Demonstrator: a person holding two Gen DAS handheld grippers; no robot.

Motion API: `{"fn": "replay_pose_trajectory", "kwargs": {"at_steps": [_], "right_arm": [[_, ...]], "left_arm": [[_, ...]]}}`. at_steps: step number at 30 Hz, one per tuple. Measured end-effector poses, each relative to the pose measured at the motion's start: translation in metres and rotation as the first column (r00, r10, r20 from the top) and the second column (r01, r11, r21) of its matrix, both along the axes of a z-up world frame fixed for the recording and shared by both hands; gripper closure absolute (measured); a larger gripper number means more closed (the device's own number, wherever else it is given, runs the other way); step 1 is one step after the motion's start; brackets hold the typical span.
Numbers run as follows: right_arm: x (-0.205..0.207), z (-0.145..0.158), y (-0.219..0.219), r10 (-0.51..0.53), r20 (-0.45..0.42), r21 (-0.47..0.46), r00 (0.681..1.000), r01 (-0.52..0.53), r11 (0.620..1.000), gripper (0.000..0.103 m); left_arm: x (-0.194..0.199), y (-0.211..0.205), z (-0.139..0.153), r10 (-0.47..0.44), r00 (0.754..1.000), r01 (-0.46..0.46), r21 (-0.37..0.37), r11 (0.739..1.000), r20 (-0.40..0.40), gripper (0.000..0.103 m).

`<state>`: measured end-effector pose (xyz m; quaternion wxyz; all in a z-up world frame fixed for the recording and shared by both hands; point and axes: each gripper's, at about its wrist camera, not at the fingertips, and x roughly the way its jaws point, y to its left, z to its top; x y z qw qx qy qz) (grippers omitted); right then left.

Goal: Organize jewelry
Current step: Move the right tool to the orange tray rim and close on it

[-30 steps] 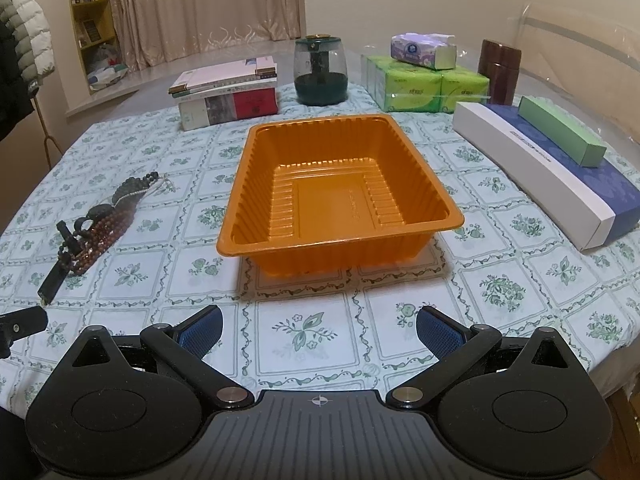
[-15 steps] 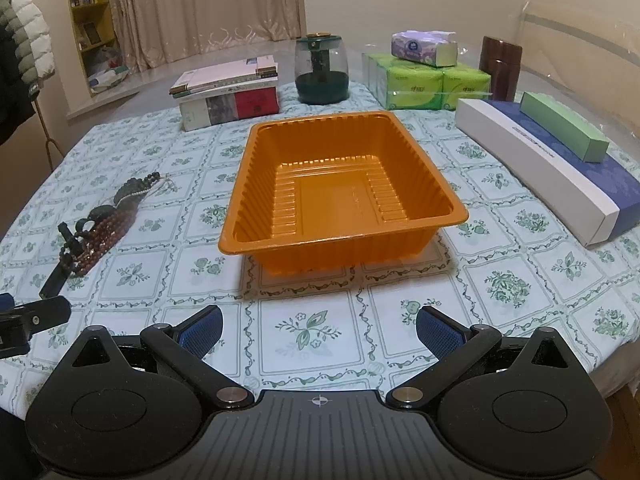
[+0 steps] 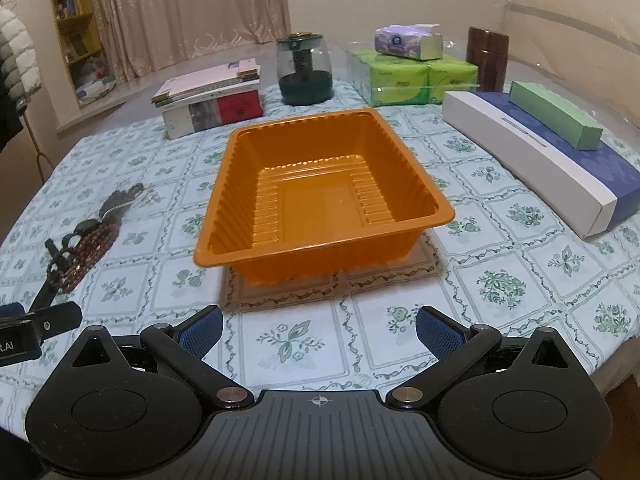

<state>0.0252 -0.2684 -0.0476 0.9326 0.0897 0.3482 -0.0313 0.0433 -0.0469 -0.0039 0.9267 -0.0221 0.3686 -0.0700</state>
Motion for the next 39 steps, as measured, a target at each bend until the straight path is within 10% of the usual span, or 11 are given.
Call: {"fn": "replay_pose_trajectory", "kwargs": {"at_steps": [14,17,39], "right_arm": [[0.01,0.022,-0.095,-0.215,0.199,0.151,0.956,0.187,0.971,0.002],[0.029,0.019,-0.114,-0.213,0.192,0.167,0.958,0.182,0.969,0.024],[0.107,-0.045,-0.14,-0.165,0.051,0.3,0.985,0.142,0.943,0.09]], "left_arm": [[0.03,0.003,0.008,0.003,0.999,0.0,-0.086,0.996,0.036,0.004],[0.035,0.004,0.007,0.013,0.999,-0.01,-0.098,0.995,0.039,0.004],[0.055,0.004,-0.011,0.009,0.993,-0.003,-0.056,0.998,0.116,0.009]]}}
